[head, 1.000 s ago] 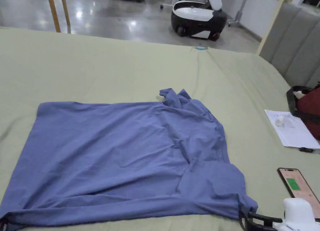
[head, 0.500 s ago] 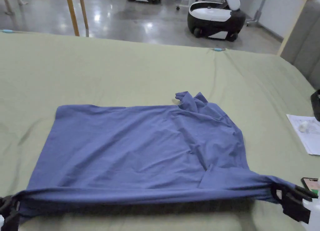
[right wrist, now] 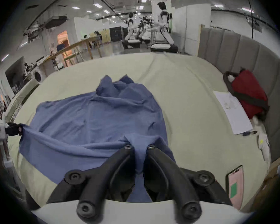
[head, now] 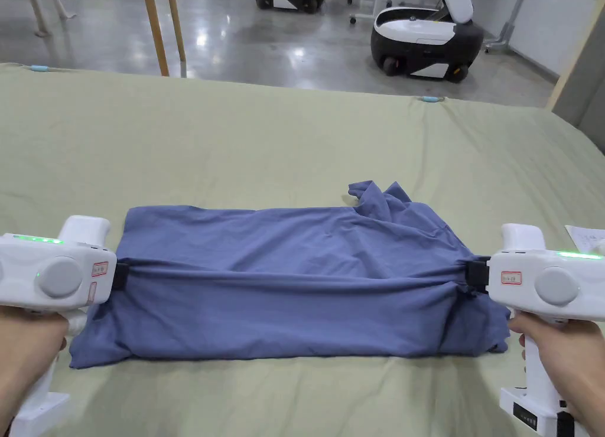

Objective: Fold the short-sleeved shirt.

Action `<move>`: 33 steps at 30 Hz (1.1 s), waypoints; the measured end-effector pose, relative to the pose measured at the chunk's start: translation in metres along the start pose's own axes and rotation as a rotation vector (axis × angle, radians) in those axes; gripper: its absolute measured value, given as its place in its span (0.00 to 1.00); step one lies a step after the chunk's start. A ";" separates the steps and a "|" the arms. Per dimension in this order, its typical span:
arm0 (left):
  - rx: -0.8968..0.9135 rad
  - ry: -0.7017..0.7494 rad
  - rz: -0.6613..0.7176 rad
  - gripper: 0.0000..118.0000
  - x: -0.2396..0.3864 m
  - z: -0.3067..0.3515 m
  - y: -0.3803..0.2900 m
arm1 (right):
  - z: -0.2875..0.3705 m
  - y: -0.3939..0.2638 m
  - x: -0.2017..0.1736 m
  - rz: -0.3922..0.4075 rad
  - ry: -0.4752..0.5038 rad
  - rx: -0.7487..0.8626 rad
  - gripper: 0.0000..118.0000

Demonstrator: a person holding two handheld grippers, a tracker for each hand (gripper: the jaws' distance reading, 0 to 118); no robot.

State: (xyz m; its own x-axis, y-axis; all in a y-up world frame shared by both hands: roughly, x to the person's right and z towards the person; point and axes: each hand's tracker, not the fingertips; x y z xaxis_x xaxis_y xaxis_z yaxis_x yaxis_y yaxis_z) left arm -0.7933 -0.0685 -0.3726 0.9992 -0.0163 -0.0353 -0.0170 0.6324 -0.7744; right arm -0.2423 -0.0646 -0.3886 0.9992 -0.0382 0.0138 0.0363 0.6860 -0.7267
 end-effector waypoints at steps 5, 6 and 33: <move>0.232 0.064 0.024 0.97 0.005 0.052 -0.027 | 0.029 -0.021 0.008 -0.016 -0.030 0.091 0.92; 0.248 0.041 0.024 0.98 0.005 0.075 -0.027 | 0.045 -0.030 0.009 -0.001 0.000 0.121 0.93; 0.110 0.108 0.064 0.99 -0.013 0.031 -0.100 | 0.142 -0.167 -0.051 0.108 0.097 0.195 0.01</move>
State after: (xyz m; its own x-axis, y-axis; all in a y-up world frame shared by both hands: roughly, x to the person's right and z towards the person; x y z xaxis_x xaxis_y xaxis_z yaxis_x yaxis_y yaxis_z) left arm -0.8040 -0.1081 -0.2751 0.9865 -0.0532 -0.1546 -0.0703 0.7159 -0.6946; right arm -0.2964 -0.0743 -0.1702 0.9913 -0.0201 -0.1302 -0.0587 0.8170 -0.5736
